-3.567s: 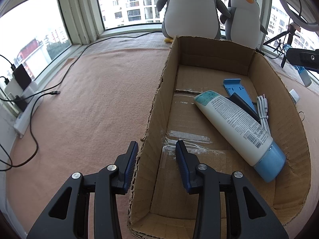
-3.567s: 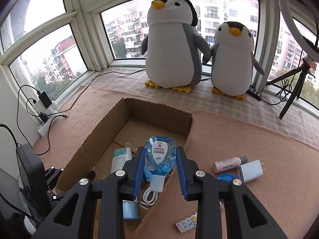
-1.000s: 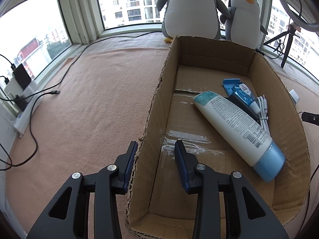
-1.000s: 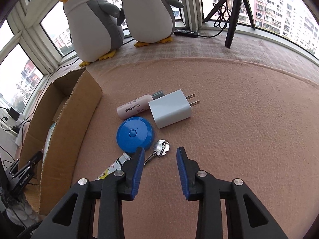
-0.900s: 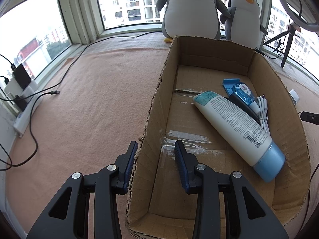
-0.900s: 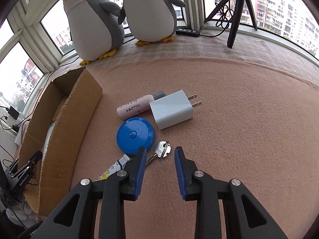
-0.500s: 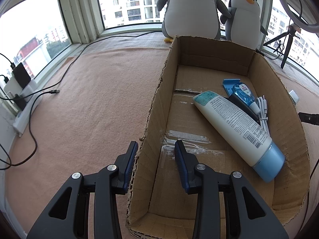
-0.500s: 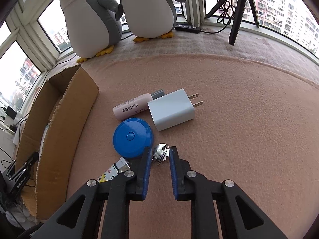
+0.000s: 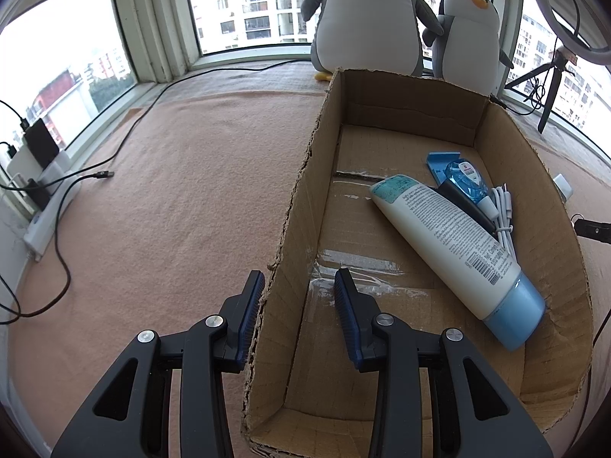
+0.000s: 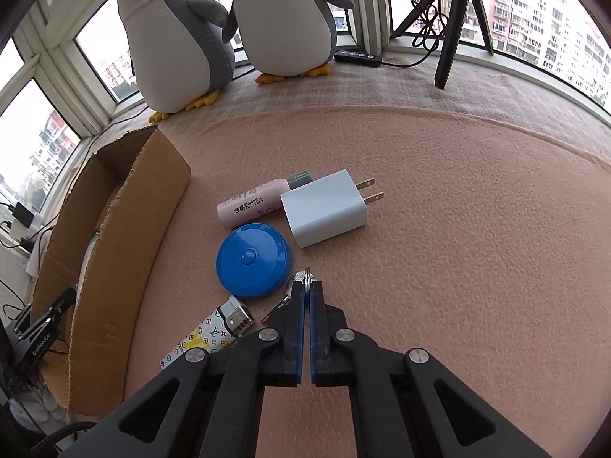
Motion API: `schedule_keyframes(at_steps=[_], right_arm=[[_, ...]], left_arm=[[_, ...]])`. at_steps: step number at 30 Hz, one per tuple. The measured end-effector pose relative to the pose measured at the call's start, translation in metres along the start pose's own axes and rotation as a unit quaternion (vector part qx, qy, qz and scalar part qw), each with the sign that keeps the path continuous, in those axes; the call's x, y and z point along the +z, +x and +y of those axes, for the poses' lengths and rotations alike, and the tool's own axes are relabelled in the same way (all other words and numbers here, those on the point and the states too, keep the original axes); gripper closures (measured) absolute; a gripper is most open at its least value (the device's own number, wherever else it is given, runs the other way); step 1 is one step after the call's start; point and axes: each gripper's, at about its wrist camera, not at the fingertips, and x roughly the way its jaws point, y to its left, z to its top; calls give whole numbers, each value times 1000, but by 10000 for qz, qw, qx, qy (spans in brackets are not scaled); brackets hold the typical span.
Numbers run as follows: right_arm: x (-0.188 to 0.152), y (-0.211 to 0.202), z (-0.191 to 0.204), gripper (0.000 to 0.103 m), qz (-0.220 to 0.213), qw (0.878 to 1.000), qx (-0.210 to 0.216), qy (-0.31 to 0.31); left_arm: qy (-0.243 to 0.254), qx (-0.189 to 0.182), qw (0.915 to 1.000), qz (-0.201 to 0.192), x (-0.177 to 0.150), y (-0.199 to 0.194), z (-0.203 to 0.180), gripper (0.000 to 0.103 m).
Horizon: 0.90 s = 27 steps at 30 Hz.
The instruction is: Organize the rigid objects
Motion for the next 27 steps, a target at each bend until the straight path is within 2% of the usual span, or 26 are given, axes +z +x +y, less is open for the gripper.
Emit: schedule_keyframes(at_steps=[14, 22, 27], right_arm=[[-1, -53, 35, 101, -433, 9975, 244, -494], [-6, -84, 82, 101, -598, 9913, 734, -910], [-14, -89, 121, 101, -513, 9843, 1148, -1239]], left_arm=[[-67, -44, 10000, 5, -1, 0, 0, 68], [-72, -81, 9999, 2, 0, -1, 1, 68], [-62, -85, 9999, -10, 0, -1, 1, 68]])
